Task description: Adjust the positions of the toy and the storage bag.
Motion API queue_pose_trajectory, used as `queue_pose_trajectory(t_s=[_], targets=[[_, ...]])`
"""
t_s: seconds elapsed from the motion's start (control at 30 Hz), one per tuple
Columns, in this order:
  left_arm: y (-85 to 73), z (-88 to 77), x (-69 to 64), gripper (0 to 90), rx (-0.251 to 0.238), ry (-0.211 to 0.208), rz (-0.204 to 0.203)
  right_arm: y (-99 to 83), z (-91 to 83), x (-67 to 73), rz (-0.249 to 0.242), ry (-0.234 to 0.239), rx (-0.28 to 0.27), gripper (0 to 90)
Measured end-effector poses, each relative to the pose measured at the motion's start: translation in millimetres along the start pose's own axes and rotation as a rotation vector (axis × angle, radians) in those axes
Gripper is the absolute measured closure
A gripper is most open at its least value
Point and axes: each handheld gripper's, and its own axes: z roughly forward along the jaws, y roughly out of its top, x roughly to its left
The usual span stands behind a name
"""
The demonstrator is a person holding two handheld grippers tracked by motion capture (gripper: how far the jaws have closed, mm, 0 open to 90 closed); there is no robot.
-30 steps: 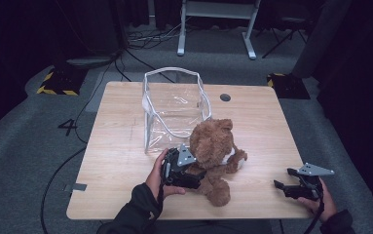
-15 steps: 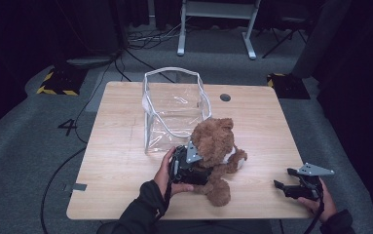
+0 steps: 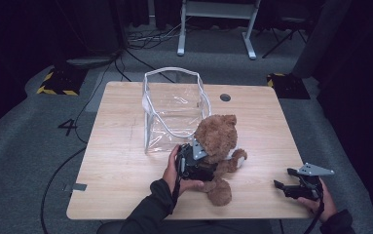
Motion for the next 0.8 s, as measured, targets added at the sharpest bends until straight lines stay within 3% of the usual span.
queue_pose_trajectory(t_s=[0.2,0.33,0.43,0.67,0.8], targets=[[-0.4,9.7,-6.0,17.2,-0.014,0.050,0.000,0.0,0.0,0.0,0.000,0.000,0.000,17.6],[-0.7,12.7,-9.1,30.5,-0.025,0.067,0.034,0.0,0.0,0.0,0.000,0.000,0.000,17.6],[-2.2,11.5,-8.2,45.9,-0.030,0.084,0.059,0.0,0.0,0.1,-0.001,-0.001,0.000,17.5],[-6.4,3.5,-3.9,56.7,-0.040,0.072,0.079,-0.2,-0.4,-0.9,0.001,-0.008,0.005,16.0],[-11.6,-4.3,0.8,58.5,-0.036,0.057,0.085,0.4,-3.7,-0.9,-0.011,-0.002,-0.019,21.0]])
